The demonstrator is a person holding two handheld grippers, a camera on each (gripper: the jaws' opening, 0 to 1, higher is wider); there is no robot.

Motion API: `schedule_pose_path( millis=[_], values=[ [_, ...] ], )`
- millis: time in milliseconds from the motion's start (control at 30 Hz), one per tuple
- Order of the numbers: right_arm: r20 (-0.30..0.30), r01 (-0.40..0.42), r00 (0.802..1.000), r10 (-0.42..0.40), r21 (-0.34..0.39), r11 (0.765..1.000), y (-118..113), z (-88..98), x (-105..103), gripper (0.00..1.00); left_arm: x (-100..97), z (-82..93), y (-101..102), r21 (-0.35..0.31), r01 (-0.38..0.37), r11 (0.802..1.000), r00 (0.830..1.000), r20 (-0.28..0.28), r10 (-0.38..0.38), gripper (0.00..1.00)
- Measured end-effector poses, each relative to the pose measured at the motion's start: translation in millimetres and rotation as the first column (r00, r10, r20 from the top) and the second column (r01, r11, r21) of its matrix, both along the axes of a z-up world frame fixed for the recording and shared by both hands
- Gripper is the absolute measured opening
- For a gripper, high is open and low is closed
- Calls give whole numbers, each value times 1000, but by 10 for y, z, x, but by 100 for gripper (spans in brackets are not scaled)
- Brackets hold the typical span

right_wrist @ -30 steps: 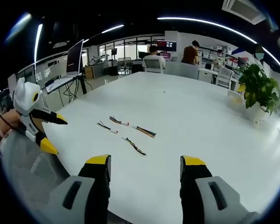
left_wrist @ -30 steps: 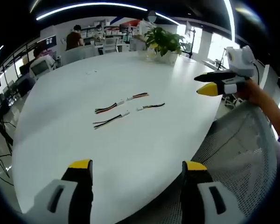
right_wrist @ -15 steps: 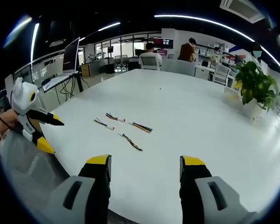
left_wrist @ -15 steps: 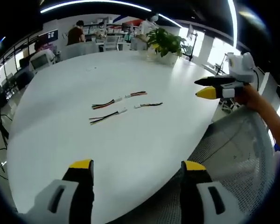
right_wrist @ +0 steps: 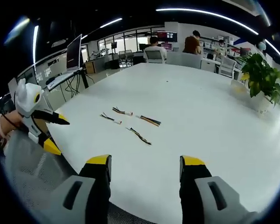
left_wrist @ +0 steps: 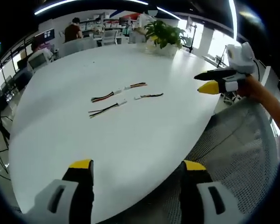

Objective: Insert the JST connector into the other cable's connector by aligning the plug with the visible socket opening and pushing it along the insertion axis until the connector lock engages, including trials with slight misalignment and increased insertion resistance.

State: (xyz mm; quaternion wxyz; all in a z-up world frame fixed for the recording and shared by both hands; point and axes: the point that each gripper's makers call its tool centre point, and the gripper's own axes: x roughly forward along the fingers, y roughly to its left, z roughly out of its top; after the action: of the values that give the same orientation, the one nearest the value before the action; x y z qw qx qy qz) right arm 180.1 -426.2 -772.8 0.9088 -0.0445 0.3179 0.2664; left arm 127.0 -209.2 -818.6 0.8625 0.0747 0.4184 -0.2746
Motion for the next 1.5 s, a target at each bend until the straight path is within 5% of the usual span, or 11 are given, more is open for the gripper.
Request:
schedule_pose_path(
  millis=[1100, 1333, 1433, 1500],
  values=[
    [-12, -60, 998, 61, 63, 996, 127, 70, -41, 55, 155, 238, 22, 10, -48, 999, 997, 67, 47, 73],
    [41, -98, 995, 96, 41, 994, 159, 235, -5, 55, 294, 411, 22, 102, -10, 995, 991, 136, -4, 73],
    [77, -123, 990, 121, 19, 992, 162, 330, 66, 53, 381, 481, -62, 3, -22, 1000, 992, 121, 22, 72],
    [99, -136, 986, 135, 8, 991, 159, 410, 110, 53, 465, 544, -51, 6, -22, 1000, 990, 139, 21, 71]
  ],
)
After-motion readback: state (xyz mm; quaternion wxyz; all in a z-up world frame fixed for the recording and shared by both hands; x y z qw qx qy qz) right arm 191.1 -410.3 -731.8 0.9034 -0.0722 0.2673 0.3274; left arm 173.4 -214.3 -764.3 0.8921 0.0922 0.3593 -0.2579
